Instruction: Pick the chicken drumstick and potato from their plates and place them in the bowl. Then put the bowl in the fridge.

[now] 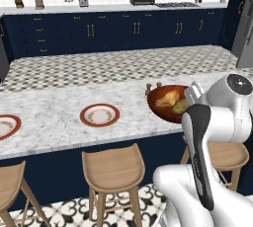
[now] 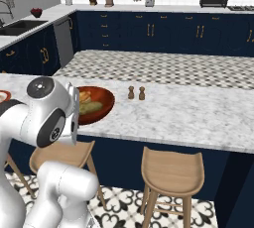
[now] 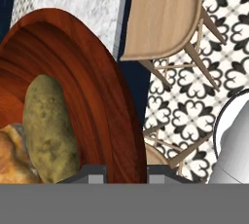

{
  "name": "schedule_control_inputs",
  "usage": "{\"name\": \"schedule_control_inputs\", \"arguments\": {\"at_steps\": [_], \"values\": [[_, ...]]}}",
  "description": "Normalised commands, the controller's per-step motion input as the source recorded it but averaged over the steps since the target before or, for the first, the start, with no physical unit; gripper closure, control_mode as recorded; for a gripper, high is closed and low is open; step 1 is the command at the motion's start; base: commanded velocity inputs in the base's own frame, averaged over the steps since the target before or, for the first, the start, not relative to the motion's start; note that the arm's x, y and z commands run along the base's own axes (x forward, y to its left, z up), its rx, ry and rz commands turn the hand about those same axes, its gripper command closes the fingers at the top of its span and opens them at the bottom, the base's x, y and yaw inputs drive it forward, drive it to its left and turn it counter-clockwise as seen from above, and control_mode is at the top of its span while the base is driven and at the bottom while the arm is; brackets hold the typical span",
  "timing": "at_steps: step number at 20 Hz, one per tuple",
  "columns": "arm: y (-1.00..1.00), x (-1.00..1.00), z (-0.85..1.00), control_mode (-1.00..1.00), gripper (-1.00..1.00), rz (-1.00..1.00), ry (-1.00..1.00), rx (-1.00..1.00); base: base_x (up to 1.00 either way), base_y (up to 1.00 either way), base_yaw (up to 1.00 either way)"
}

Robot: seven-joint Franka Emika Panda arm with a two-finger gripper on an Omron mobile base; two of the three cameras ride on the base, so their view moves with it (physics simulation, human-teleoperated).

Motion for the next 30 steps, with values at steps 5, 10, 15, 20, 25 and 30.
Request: {"name": "schedule_control_inputs", "arguments": {"at_steps": [5,10,15,20,25,30], "values": [[0.0,0.0,0.0,-1.0,1.0,0.0,0.0,0.0,0.0,0.0,0.0],[-0.01,-0.05,0.0,1.0,1.0,0.0,0.0,0.0,-0.36,-0.17,-0.02],[0.0,0.0,0.0,1.0,1.0,0.0,0.0,0.0,-0.45,-0.79,-0.02],[0.0,0.0,0.0,1.0,1.0,0.0,0.0,0.0,-0.51,-1.0,0.0],[0.0,0.0,0.0,1.0,1.0,0.0,0.0,0.0,-0.16,-1.0,0.0],[0.0,0.0,0.0,1.0,1.0,0.0,0.0,0.0,0.2,-1.0,0.0]]}}
